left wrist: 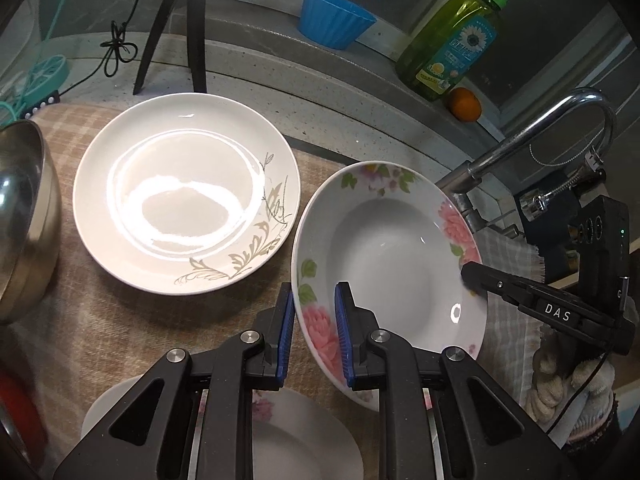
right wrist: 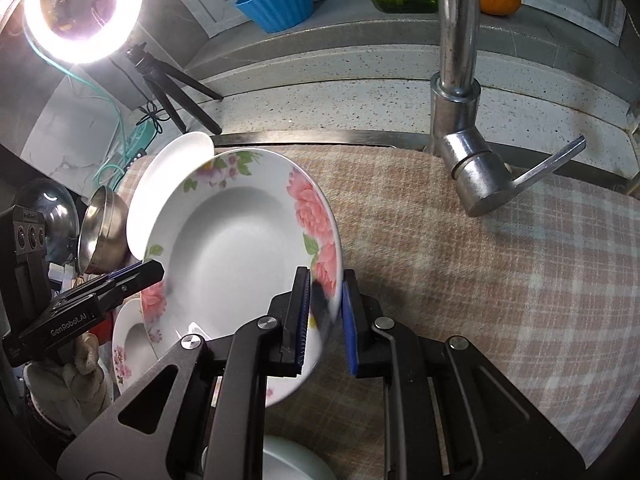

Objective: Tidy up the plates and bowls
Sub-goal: 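Close both tools on the rose-pattern plate rim and lift it, then carry the rose-pattern plate and lower it onto the pink-flowered plate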

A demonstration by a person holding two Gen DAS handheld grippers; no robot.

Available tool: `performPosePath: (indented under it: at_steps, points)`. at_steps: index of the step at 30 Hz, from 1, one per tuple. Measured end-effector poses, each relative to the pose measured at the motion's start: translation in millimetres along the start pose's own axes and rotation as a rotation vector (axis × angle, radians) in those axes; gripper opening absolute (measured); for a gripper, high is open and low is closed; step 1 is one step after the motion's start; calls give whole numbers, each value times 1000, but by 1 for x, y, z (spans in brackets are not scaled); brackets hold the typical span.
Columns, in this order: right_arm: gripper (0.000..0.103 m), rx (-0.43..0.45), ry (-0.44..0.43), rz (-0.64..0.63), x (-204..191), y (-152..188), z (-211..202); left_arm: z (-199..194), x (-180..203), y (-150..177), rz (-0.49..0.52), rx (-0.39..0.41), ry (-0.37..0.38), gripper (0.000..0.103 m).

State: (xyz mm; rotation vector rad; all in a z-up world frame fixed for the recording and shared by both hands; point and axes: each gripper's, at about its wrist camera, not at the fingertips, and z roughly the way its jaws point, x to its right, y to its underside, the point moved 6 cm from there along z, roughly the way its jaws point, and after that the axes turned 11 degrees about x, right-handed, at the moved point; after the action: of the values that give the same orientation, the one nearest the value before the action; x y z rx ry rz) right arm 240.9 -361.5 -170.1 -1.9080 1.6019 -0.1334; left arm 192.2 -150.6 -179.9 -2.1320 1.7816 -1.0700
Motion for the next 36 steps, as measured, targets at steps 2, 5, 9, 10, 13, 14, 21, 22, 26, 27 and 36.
performPosePath:
  at_steps: [2, 5, 9, 10, 13, 14, 21, 22, 26, 27, 36]
  points:
    - [16, 1, -1, 4, -4, 3, -2, -8, -3, 2, 5, 6, 1, 18]
    - [16, -1, -1, -5, -13, 9, -6, -19, -9, 4, 2, 13, 4, 18]
    - [16, 0, -8, -16, -29, 18, -11, -32, -17, 8, -3, 18, 6, 18]
    - [16, 0, -10, -18, -33, 20, -13, -35, -20, 9, -4, 18, 6, 18]
    - [16, -1, -16, -25, -46, 26, -16, -47, -28, 15, -8, 20, 7, 18]
    - [16, -3, -17, -31, -50, 28, -18, -50, -30, 16, -9, 20, 6, 18]
    - [16, -30, -33, -79, -81, 49, -20, -75, -53, 32, -43, 20, -9, 18]
    - [16, -36, -37, -84, -85, 51, -19, -79, -56, 34, -48, 19, -12, 18]
    - [16, -70, -50, -118, -102, 66, -14, -93, -68, 45, -64, 18, -28, 18]
    - [16, -81, -53, -132, -107, 70, -12, -96, -71, 48, -69, 16, -33, 18]
    - [16, -146, -72, -183, -133, 99, 0, -111, -94, 75, -113, -4, -64, 18]
